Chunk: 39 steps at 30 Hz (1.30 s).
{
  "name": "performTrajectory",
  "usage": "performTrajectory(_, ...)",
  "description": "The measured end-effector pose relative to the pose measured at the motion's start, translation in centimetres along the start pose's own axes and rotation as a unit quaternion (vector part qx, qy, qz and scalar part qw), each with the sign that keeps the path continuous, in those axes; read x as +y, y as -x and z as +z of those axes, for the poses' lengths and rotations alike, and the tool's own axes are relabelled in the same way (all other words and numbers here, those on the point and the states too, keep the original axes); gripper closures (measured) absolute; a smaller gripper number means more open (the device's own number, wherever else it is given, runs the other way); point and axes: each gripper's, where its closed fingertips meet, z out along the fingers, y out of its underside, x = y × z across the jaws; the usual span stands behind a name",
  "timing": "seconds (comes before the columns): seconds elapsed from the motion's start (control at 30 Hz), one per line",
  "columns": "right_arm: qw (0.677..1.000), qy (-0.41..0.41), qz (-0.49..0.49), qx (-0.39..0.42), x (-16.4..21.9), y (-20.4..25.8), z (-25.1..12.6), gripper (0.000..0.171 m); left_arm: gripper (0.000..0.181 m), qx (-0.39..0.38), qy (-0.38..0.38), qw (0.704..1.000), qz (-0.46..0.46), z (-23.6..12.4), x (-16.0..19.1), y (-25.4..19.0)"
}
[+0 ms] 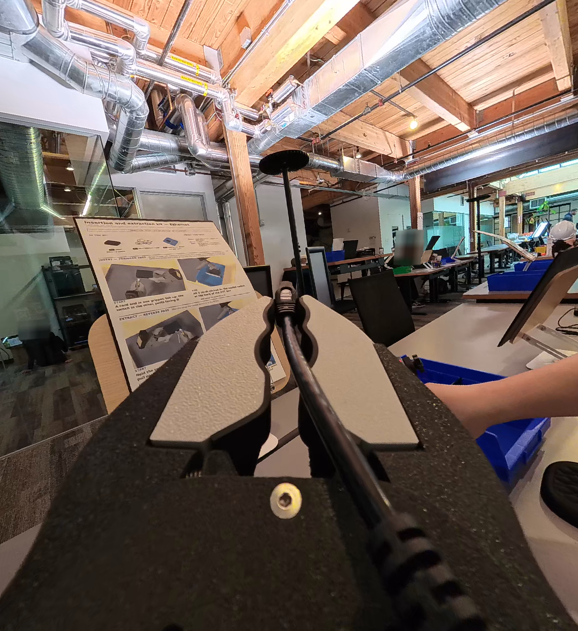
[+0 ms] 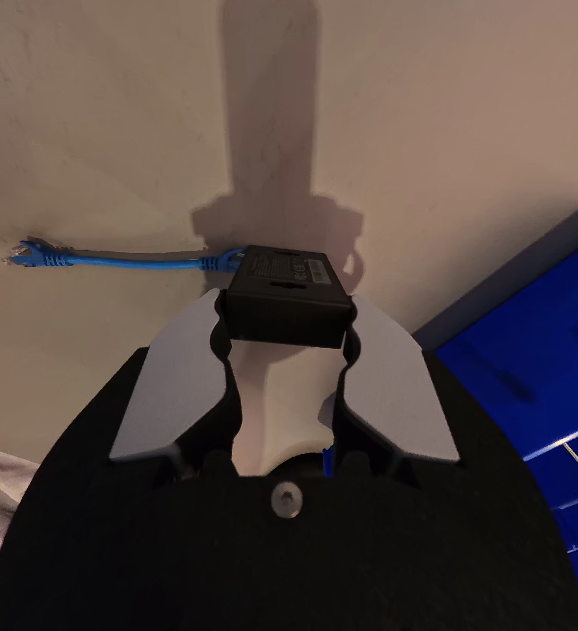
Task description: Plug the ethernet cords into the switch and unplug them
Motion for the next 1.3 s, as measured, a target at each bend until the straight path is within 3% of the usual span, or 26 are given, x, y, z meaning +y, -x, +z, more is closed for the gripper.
performTrajectory(0.87,1.0,0.02,0.001,0.005,0.07,-0.05,0.37,0.108,0.17,0.002,0.006,1.0,0.001,0.26,0.42,-0.1)
performTrajectory(1.3,1.0,-0.008,-0.012,0.0,-0.18,-0.06,0.47,0.108,0.17,0.0,0.011,1.0,0.006,0.41,0.69,-0.22)
